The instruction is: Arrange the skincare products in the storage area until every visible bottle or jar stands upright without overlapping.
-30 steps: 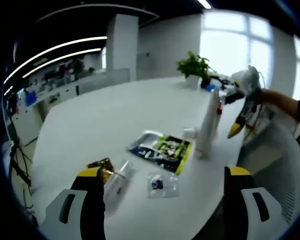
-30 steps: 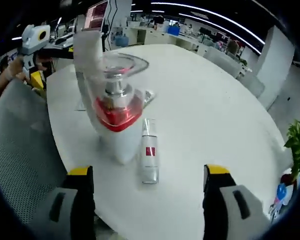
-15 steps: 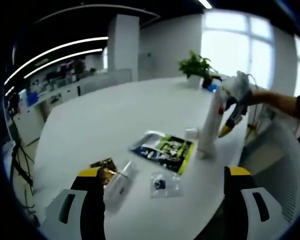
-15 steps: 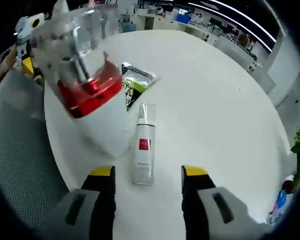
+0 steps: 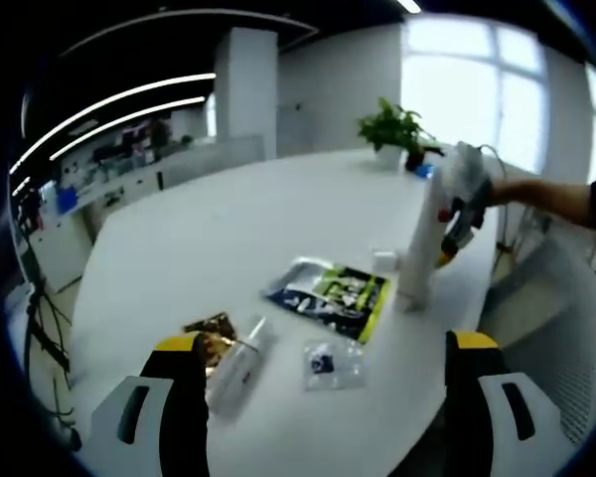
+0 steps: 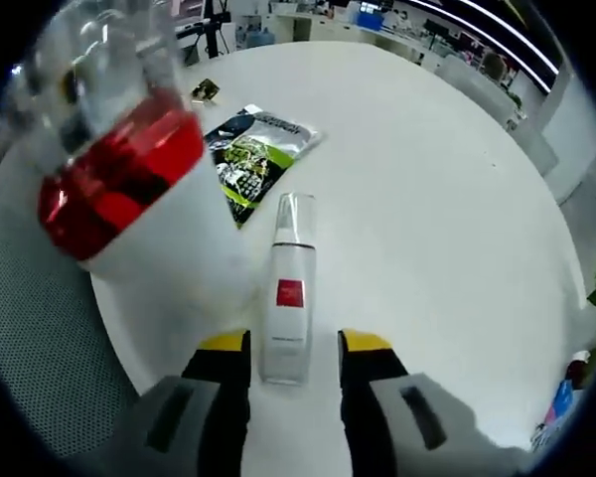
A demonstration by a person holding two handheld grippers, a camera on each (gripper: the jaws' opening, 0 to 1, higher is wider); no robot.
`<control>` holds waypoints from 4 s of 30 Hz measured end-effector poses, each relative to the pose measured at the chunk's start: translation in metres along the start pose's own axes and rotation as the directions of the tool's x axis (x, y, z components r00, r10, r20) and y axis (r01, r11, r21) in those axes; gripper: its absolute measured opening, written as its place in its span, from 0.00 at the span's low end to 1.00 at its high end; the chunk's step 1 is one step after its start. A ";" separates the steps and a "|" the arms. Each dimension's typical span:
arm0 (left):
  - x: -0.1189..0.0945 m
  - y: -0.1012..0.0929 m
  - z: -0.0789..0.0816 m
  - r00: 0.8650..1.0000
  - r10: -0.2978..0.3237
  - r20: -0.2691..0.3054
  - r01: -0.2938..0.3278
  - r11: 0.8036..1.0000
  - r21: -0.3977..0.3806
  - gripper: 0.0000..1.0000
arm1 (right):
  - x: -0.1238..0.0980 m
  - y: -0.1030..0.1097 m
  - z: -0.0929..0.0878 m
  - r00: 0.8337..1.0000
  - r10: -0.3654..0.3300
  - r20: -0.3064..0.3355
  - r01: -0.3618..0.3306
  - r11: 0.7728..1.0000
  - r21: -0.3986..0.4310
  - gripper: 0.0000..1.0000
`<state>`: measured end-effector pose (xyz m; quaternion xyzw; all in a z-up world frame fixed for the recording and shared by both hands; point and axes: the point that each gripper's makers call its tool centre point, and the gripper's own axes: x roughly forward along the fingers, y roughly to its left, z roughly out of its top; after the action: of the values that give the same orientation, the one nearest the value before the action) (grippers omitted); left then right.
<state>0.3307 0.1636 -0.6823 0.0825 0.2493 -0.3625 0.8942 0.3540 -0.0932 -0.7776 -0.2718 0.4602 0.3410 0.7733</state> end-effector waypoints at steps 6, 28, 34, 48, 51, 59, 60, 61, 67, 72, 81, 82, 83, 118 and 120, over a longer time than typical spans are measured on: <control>0.000 0.000 -0.001 1.000 -0.004 -0.004 0.004 1.000 -0.011 0.97 | 0.003 0.000 -0.002 1.000 0.015 0.003 -0.015 1.000 0.020 0.28; 0.002 -0.002 -0.003 1.000 -0.010 -0.014 0.010 1.000 -0.006 0.97 | -0.008 -0.004 -0.012 0.995 -0.060 0.080 0.048 0.989 0.142 0.19; 0.002 -0.004 -0.003 1.000 -0.017 -0.018 0.017 1.000 -0.003 0.97 | -0.020 -0.011 -0.019 0.985 -0.117 0.129 0.090 0.976 0.199 0.19; 0.002 -0.006 0.000 1.000 -0.030 0.004 0.030 0.999 -0.028 0.97 | -0.073 -0.022 0.001 0.914 -0.215 0.344 0.081 0.928 0.364 0.19; 0.001 -0.007 0.002 0.999 -0.035 0.017 0.035 0.999 -0.040 0.97 | -0.090 -0.021 0.013 0.881 -0.238 0.409 0.069 0.919 0.388 0.19; 0.001 -0.011 0.008 0.998 -0.050 0.049 0.053 0.996 -0.065 0.97 | -0.131 -0.027 0.037 0.807 -0.291 0.514 0.086 0.919 0.385 0.19; 0.001 -0.011 0.009 0.997 -0.052 0.053 0.056 0.996 -0.066 0.97 | -0.138 -0.026 0.042 0.791 -0.294 0.536 0.084 0.920 0.382 0.19; 0.001 -0.011 0.009 0.997 -0.052 0.056 0.055 0.996 -0.068 0.97 | -0.142 -0.025 0.045 0.784 -0.293 0.547 0.080 0.922 0.378 0.19; -0.002 -0.011 0.021 0.990 -0.056 0.127 0.072 0.990 -0.124 0.97 | -0.168 -0.014 0.071 0.736 -0.271 0.621 0.060 0.939 0.338 0.19; -0.004 -0.018 0.029 0.981 -0.091 0.171 0.118 0.981 -0.152 0.97 | -0.181 -0.003 0.089 0.703 -0.247 0.667 0.042 0.951 0.308 0.19; -0.012 -0.029 0.052 0.958 -0.125 0.257 0.176 0.967 -0.186 0.86 | -0.190 0.028 0.117 0.664 -0.177 0.726 -0.001 0.971 0.238 0.19; -0.013 -0.034 0.057 0.953 -0.131 0.272 0.186 0.965 -0.187 0.85 | -0.190 0.033 0.121 0.666 -0.159 0.729 -0.007 0.976 0.219 0.19; -0.013 -0.035 0.059 0.951 -0.134 0.278 0.190 0.964 -0.188 0.85 | -0.191 0.036 0.123 0.664 -0.152 0.732 -0.012 0.977 0.215 0.19; -0.018 -0.093 0.135 0.830 -0.272 0.487 0.447 0.847 -0.289 0.43 | -0.169 0.118 0.167 0.633 0.073 0.770 -0.144 0.989 0.025 0.19; -0.016 -0.093 0.135 0.831 -0.262 0.490 0.444 0.843 -0.302 0.39 | -0.168 0.120 0.168 0.633 0.074 0.771 -0.144 0.989 0.023 0.19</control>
<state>0.3091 0.0618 -0.5545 -0.2345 0.1263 -0.4745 0.8390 0.2912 0.0575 -0.5675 -0.0413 0.1178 0.4509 0.8838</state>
